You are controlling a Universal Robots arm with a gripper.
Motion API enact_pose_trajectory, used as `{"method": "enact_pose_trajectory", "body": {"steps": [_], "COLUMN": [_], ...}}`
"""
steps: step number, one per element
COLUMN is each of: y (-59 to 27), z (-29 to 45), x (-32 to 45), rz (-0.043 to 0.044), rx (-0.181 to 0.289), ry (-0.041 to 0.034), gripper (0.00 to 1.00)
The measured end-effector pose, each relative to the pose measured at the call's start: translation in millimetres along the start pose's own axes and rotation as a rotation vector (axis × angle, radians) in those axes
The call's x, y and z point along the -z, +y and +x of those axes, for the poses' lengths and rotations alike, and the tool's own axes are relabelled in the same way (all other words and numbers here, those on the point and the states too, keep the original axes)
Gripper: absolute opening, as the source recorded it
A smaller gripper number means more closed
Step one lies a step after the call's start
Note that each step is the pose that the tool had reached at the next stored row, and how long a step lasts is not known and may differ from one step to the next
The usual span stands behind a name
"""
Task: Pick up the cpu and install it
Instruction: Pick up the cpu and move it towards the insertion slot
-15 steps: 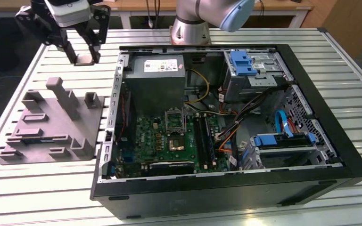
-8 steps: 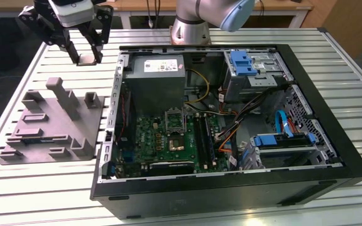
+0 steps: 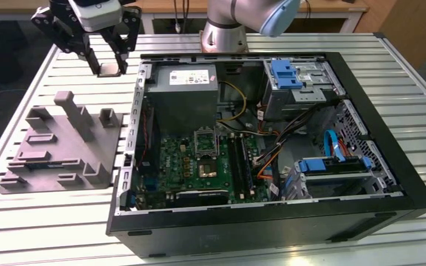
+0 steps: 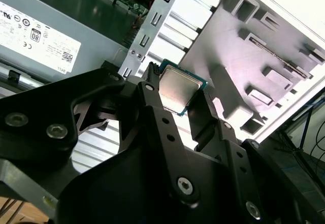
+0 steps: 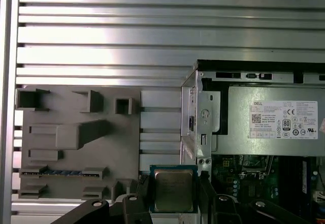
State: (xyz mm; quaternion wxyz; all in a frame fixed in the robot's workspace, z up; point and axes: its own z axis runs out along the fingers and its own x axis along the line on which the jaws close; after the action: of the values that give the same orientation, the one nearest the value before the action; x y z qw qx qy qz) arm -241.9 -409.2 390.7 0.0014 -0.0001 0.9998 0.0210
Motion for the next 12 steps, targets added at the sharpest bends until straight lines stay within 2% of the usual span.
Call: {"method": "enact_pose_trajectory", "body": {"steps": [12], "y": [0.0], "z": [-17.9], "x": [-0.1], "rz": [-0.0001], "rx": [0.0], "ry": [-0.0001], "gripper": [0.47]}}
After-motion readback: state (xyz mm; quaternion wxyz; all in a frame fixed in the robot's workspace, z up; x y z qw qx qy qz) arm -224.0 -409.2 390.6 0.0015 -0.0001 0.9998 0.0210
